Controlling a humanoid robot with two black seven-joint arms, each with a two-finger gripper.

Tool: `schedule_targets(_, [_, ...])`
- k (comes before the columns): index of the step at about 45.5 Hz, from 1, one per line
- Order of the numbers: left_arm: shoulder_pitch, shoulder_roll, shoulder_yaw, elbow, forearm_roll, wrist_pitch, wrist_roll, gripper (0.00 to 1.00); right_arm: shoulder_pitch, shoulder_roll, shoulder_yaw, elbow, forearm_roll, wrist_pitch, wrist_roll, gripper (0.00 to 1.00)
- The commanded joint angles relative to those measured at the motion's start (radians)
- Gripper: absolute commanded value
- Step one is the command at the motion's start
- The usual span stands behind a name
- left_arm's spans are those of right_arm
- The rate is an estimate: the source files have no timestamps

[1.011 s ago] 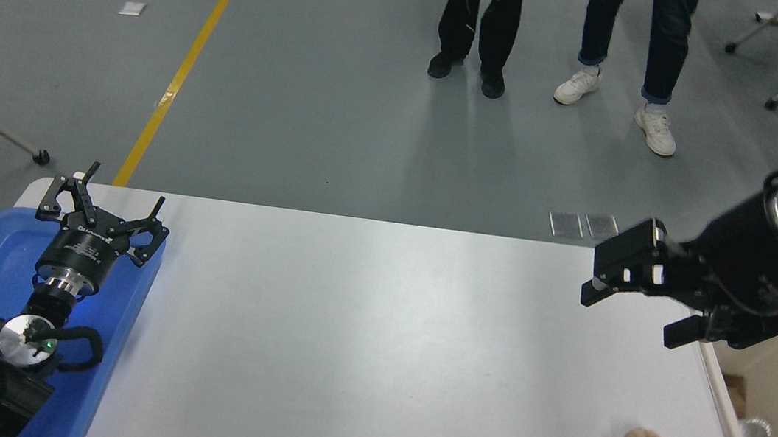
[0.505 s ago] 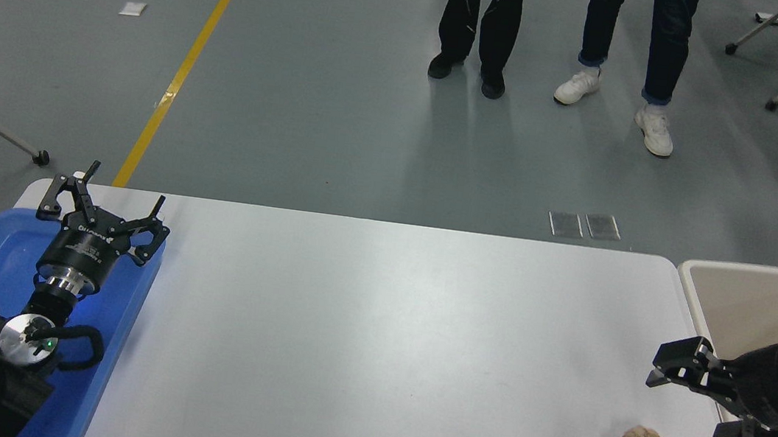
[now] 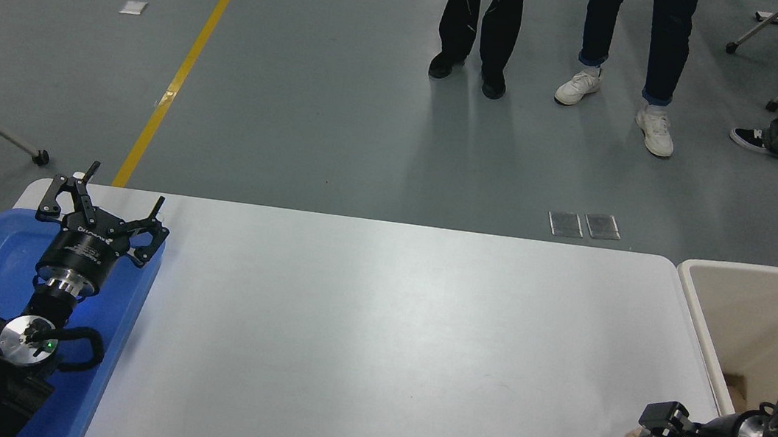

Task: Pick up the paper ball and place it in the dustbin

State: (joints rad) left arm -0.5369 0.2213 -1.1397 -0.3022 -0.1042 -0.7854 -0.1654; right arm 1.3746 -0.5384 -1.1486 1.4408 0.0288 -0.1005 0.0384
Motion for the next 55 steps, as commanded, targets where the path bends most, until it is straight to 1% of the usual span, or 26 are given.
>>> schedule_targets(1, [0.0, 0.0, 0.0, 0.0, 0.0, 0.0, 0.0, 0.99, -0.111, 0.078, 0.032, -0.074, 0.063, -0.059, 0.0, 1.0])
schedule_targets(11, [0.0, 0.0, 0.0, 0.0, 0.0, 0.0, 0.0, 0.99, -0.158, 0.104, 0.052, -0.154, 0.066, -0.062, 0.0, 1.0])
schedule_targets(15, [0.0, 0.0, 0.0, 0.0, 0.0, 0.0, 0.0, 0.99, -0.167, 0.104, 0.073, -0.154, 0.066, -0.062, 0.0, 0.95])
schedule_targets(16, [0.0, 0.0, 0.0, 0.0, 0.0, 0.0, 0.0, 0.99, -0.169, 0.104, 0.079, -0.154, 0.066, -0.064, 0.0, 0.91])
schedule_targets(17, [0.0, 0.0, 0.0, 0.0, 0.0, 0.0, 0.0, 0.99, -0.172, 0.104, 0.087, -0.154, 0.066, -0.064, 0.0, 0.84])
schedule_targets(21, [0.0, 0.001, 0.0, 0.0, 0.0, 0.0, 0.0, 0.99, -0.175, 0.104, 0.098, -0.155, 0.066, -0.064, 0.0, 0.47])
schedule_targets(23, [0.0, 0.001, 0.0, 0.0, 0.0, 0.0, 0.0, 0.99, -0.174, 0.104, 0.098, -0.154, 0.066, -0.062, 0.0, 0.24])
schedule_targets(24, [0.0, 0.0, 0.0, 0.0, 0.0, 0.0, 0.001, 0.99, -0.174, 0.104, 0.098, -0.154, 0.065, -0.062, 0.0, 0.1])
schedule_targets(25, [0.0, 0.0, 0.0, 0.0, 0.0, 0.0, 0.0, 0.99, -0.172, 0.106, 0.098, -0.154, 0.066, -0.061, 0.0, 0.0])
schedule_targets(32, [0.0, 0.0, 0.0, 0.0, 0.0, 0.0, 0.001, 0.99, -0.164, 0.104, 0.095, -0.154, 0.062, -0.057, 0.0, 0.0])
schedule_targets(41, [0.0, 0.0, 0.0, 0.0, 0.0, 0.0, 0.001, 0.99, -0.109, 0.075, 0.081, -0.117, 0.048, -0.051, 0.002, 0.0])
schedule_targets(51, [0.0, 0.0, 0.0, 0.0, 0.0, 0.0, 0.001, 0.99, 0.093, 0.026, -0.002, 0.071, 0.008, -0.039, 0.005, 0.0])
schedule_targets(55, [0.0, 0.001, 0.0, 0.0, 0.0, 0.0, 0.001, 0.99, 0.194, 0.02, -0.065, 0.127, 0.003, -0.001, 0.009, 0.0])
